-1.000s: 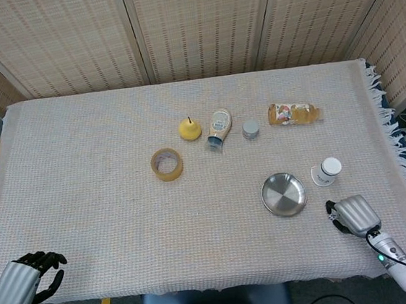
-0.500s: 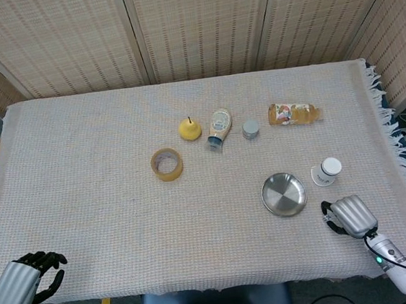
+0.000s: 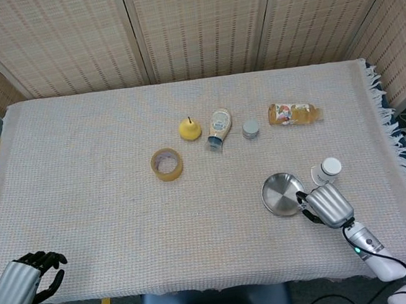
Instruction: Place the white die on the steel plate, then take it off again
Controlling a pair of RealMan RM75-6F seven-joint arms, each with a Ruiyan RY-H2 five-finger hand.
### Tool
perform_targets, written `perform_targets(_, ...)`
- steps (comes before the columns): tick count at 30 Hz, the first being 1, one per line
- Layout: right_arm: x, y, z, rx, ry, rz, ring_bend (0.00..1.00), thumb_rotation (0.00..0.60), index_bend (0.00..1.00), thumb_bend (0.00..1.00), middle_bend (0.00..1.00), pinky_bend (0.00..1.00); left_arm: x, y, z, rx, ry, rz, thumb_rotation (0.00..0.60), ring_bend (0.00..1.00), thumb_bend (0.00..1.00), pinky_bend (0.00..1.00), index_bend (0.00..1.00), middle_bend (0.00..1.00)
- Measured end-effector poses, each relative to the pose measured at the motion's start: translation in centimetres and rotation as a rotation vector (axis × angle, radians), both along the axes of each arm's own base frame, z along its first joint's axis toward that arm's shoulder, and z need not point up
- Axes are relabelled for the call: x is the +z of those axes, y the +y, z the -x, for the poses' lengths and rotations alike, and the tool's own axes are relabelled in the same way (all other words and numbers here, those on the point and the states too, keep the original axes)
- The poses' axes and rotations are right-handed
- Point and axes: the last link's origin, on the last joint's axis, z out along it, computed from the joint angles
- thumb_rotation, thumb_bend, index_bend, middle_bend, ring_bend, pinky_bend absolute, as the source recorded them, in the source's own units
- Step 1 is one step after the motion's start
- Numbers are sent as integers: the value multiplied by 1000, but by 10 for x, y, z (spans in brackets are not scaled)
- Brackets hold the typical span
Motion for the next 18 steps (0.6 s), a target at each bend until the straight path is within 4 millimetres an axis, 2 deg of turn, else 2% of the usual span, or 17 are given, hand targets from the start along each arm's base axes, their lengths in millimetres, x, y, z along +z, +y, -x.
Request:
perform_targets(4,-9,-13,0,-5,-8,-1,740,600,564,247,842,991,0,0,0,2,0,1,600,534,431,655,472,557)
perform_targets(8,-18,-23,1,-17,-44,-16,640,600,512,197,808,918,-1,1,1,2,1,2,600,534,431,654,472,557)
perform_targets(14,-27,-33,2,-9,-89,-36,386,600,353,126,539,759,0,1,1,2,-1,0,600,534,431,655,472,557)
perform_targets(18,-28,-34,0,5,-109,-53,135,600,223,120,332,545,-1,0,0,-2,0,0,600,534,431,655,472,557)
